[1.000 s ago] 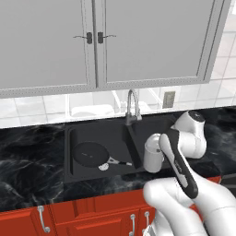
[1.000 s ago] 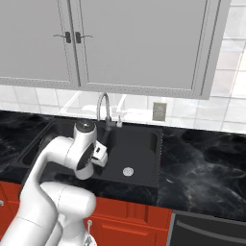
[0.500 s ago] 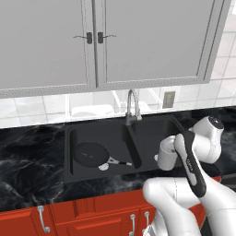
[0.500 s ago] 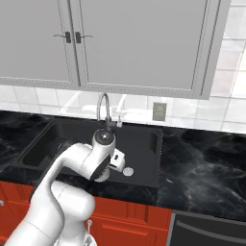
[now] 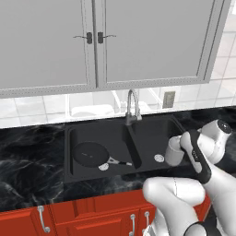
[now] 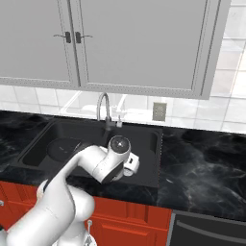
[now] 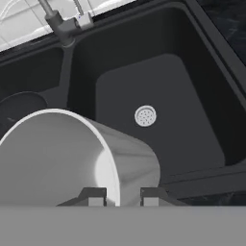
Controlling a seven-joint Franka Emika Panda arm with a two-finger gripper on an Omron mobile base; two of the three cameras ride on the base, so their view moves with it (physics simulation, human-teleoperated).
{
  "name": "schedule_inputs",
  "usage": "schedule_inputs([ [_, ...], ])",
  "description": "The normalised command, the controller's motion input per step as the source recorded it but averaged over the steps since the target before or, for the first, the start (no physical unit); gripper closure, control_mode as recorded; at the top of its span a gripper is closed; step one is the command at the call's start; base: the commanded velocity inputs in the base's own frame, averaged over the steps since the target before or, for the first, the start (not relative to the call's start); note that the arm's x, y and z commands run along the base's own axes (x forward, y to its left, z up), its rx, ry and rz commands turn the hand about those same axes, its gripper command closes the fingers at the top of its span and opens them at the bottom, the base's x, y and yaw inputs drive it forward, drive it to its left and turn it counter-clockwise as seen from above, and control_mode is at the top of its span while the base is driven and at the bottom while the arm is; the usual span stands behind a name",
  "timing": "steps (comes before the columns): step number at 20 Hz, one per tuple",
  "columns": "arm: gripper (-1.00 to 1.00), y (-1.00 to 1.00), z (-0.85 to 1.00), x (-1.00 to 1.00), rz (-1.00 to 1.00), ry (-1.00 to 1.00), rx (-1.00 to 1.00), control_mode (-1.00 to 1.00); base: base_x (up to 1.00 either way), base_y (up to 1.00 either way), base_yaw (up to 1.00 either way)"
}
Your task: Place the pan in the left basin and the glass cup in the right basin of the sink.
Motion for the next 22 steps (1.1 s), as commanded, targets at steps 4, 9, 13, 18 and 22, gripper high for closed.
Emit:
schedule_inputs([
  [4,1.0,-0.27,0.0,0.44,-0.02,0.0,0.0,-1.0,0.0,0.0,0.0],
  [9,1.0,-0.25,0.0,0.57,-0.04,0.0,0.0,-1.0,0.0,0.0,0.0],
  [13,1.0,-0.28,-0.03,0.54,-0.04,0.0,0.01,-1.0,0.0,0.0,0.0],
  [18,1.0,-0.22,-0.08,0.35,-0.04,0.0,0.07,-1.0,0.0,0.0,0.0],
  [22,1.0,-0.09,-0.12,0.11,-0.01,0.0,0.1,-1.0,0.0,0.0,0.0],
])
